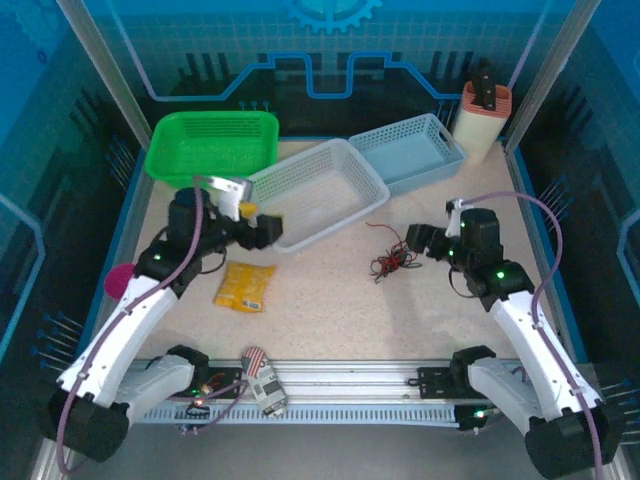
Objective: Untangle the cables
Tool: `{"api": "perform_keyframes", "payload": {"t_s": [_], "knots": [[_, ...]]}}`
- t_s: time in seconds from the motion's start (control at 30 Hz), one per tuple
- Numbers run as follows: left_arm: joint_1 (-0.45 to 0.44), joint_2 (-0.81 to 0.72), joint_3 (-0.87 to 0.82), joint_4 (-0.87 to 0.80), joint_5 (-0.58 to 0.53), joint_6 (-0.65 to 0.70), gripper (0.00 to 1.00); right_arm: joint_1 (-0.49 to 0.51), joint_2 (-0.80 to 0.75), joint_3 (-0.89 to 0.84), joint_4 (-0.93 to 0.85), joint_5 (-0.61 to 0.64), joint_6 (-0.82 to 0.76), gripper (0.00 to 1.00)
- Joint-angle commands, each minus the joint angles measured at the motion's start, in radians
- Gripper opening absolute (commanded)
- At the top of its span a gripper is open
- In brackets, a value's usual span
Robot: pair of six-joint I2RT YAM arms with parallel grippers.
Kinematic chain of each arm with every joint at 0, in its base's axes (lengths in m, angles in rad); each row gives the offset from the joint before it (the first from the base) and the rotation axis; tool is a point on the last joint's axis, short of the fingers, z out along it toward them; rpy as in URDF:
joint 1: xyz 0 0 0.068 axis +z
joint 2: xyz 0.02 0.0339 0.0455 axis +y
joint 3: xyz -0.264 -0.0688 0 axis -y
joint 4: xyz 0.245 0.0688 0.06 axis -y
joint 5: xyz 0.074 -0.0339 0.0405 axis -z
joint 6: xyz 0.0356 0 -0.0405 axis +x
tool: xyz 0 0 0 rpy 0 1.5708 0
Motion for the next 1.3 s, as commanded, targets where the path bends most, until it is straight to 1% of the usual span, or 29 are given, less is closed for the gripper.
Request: {"api": "perform_keyframes", "payload": {"t_s": [0.0, 0.07, 0.1, 0.17, 0.27, 0.4, 0.47, 0.57, 0.67, 0.87, 0.97, 1.07, 1.1, 1.17, 1.27], "knots": [[-0.073, 0.037, 0.017, -0.171, 0.186, -0.021, 0.88, 0.018, -0.026, 0.021, -0.308, -0.102, 0.208, 0.82], [-0.125, 0.068, 0.009, -0.170, 0.186, -0.017, 0.89, 0.025, -0.020, -0.006, -0.315, -0.166, 0.265, 0.81], [-0.138, 0.079, 0.004, -0.158, 0.184, -0.019, 0.89, 0.026, -0.010, -0.016, -0.305, -0.194, 0.287, 0.81], [-0.154, 0.100, -0.019, -0.109, 0.195, -0.033, 0.89, 0.027, 0.023, -0.040, -0.263, -0.235, 0.341, 0.81], [-0.161, 0.124, -0.034, -0.062, 0.195, -0.043, 0.90, 0.039, 0.071, -0.079, -0.153, -0.273, 0.422, 0.78], [-0.166, 0.163, -0.027, -0.062, 0.225, -0.030, 0.90, 0.052, 0.108, -0.127, -0.060, -0.208, 0.541, 0.75], [-0.169, 0.189, -0.027, -0.062, 0.270, -0.013, 0.88, 0.049, 0.126, -0.149, -0.026, -0.158, 0.598, 0.72], [-0.183, 0.228, -0.021, -0.073, 0.324, 0.016, 0.85, 0.040, 0.159, -0.188, 0.069, -0.133, 0.679, 0.67], [-0.202, 0.253, -0.025, -0.060, 0.320, 0.019, 0.85, 0.040, 0.201, -0.216, 0.157, -0.112, 0.737, 0.65], [-0.216, 0.295, -0.025, -0.008, 0.307, -0.009, 0.85, 0.047, 0.311, -0.205, 0.286, -0.100, 0.761, 0.63], [-0.222, 0.317, -0.018, -0.002, 0.306, -0.008, 0.84, 0.060, 0.369, -0.176, 0.298, -0.091, 0.755, 0.62], [-0.226, 0.334, -0.005, -0.007, 0.302, -0.008, 0.84, 0.065, 0.411, -0.180, 0.332, -0.078, 0.791, 0.60], [-0.226, 0.335, -0.004, -0.008, 0.301, -0.008, 0.84, 0.065, 0.422, -0.180, 0.335, -0.069, 0.803, 0.60], [-0.228, 0.337, 0.000, -0.006, 0.298, -0.007, 0.84, 0.069, 0.445, -0.180, 0.357, -0.044, 0.815, 0.64], [-0.228, 0.333, -0.003, 0.005, 0.299, -0.014, 0.84, 0.069, 0.483, -0.176, 0.405, -0.036, 0.817, 0.66]]}}
